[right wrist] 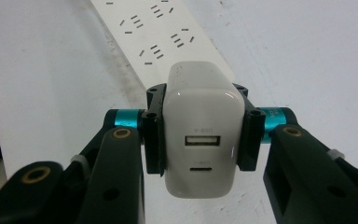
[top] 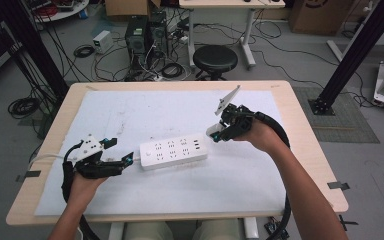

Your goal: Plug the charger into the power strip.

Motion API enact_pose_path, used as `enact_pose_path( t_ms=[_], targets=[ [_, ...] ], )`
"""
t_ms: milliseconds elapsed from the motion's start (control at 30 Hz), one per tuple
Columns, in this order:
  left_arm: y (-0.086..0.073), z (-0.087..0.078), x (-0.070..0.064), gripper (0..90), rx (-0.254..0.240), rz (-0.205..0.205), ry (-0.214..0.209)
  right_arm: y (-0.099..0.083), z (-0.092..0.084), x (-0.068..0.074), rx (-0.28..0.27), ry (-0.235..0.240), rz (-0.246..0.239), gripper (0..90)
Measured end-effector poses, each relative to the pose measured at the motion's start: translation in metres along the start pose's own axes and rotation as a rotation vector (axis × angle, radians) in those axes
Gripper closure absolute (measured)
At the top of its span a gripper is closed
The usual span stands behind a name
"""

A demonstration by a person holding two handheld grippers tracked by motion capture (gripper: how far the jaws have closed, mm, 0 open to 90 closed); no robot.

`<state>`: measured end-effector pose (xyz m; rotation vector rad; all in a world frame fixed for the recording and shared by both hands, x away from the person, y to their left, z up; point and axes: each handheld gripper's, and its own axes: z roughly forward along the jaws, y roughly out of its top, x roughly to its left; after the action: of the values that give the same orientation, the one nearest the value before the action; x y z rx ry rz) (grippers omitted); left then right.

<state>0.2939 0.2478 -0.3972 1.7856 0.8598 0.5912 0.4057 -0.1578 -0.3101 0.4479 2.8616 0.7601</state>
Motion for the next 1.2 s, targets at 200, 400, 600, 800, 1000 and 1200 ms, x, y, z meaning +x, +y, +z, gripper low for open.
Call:
enact_pose_path(
  t_ms=[200, 400, 600, 800, 1000, 1200],
  targets=[
    [-0.003, -0.001, 0.002, 21.1, 0.001, -0.003, -0.005, 0.012, 0.008, -0.002, 0.012, 0.017, -0.049, 63.2],
    [-0.004, -0.002, 0.004, 21.0, -0.009, -0.008, -0.014, 0.029, 0.019, -0.003, 0.045, 0.031, -0.094, 63.2],
    [-0.004, -0.001, 0.006, 21.1, -0.016, 0.000, -0.017, 0.042, 0.028, -0.006, 0.069, 0.054, -0.128, 63.1],
    [-0.006, -0.003, 0.007, 21.1, -0.022, -0.009, -0.013, 0.052, 0.037, -0.008, 0.096, 0.065, -0.158, 63.1],
    [-0.008, -0.007, 0.010, 21.1, -0.026, -0.018, -0.001, 0.061, 0.052, -0.008, 0.118, 0.085, -0.189, 63.1],
    [-0.011, -0.011, 0.012, 21.1, -0.033, -0.026, 0.009, 0.069, 0.067, -0.006, 0.145, 0.109, -0.229, 63.1]
  ],
)
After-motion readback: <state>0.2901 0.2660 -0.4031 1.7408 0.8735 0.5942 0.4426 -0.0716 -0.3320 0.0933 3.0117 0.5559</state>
